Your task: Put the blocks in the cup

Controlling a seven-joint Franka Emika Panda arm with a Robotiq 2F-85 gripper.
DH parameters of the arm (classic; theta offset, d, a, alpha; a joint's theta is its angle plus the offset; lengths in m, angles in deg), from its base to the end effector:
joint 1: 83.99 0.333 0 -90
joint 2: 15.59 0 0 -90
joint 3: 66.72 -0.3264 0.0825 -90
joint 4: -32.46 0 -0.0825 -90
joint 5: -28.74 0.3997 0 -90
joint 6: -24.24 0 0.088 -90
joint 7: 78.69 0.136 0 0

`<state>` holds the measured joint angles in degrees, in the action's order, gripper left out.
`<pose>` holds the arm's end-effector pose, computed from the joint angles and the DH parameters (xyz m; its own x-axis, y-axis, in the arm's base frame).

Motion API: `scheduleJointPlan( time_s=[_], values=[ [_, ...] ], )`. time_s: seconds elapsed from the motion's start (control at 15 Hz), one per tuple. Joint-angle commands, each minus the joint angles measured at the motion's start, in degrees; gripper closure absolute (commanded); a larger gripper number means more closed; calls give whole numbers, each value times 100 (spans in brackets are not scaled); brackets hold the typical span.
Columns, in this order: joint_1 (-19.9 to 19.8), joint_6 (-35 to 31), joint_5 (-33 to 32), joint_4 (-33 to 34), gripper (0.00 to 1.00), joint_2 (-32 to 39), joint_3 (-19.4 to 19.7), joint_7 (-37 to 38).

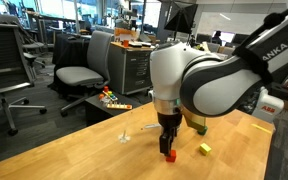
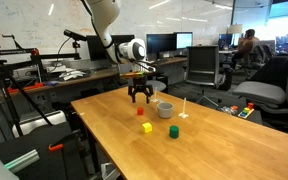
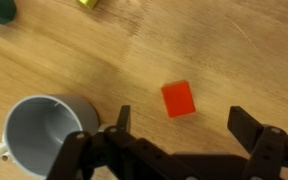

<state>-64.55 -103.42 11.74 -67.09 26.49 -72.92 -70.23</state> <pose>0.5914 0.2645 0.1074 0.8677 0.4444 -0.2224 0.4805 -0.8646 0.1468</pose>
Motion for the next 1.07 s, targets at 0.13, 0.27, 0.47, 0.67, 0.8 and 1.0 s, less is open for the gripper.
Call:
scheduleJointPlan(
  time_s=[0.13,0.27,0.47,0.67,0.8,1.0],
  values=[
    [95,25,-12,203,0,165,111,39],
    [85,28,-8,200,0,178,134,50],
    [81,32,-19,195,0,188,175,57],
    [84,32,-38,182,0,189,213,66],
    [-18,87,140,188,0,195,109,-48],
    [-118,142,427,225,0,212,-29,-175]
  ],
)
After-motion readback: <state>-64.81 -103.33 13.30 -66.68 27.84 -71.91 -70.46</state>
